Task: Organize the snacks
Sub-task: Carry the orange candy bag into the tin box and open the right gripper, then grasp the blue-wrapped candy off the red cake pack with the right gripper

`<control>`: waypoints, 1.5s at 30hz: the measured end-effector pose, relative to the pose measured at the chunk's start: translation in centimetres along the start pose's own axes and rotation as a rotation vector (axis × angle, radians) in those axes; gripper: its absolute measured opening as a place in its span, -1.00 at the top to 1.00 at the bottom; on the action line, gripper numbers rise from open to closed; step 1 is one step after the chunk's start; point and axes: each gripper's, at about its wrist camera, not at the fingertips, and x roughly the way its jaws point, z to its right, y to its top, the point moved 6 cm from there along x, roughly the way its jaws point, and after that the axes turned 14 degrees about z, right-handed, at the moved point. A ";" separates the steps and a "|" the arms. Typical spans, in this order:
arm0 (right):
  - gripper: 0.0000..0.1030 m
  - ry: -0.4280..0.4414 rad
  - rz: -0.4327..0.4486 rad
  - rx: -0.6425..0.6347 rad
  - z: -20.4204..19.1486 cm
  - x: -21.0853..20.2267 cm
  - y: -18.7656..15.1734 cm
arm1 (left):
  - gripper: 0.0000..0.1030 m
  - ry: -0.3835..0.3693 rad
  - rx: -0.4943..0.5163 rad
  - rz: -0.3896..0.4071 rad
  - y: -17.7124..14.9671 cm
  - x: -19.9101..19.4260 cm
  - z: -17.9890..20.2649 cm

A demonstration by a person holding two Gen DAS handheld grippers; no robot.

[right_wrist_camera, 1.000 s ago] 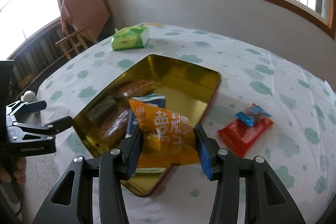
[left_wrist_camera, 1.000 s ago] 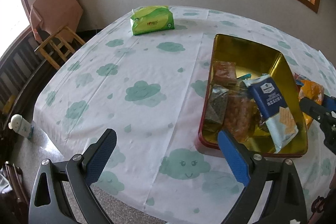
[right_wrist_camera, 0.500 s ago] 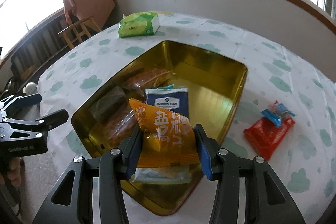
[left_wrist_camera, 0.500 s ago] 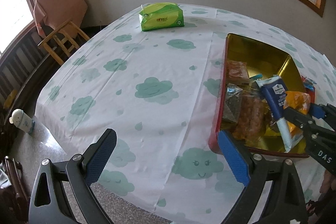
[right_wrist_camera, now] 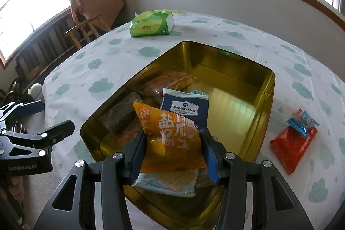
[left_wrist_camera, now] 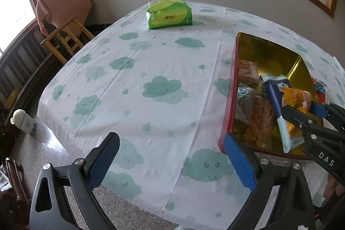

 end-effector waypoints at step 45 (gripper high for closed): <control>-0.34 -0.450 0.005 0.328 18.2 0.0 -1.8 | -0.89 -0.022 0.020 0.022 0.5 -0.3 1.9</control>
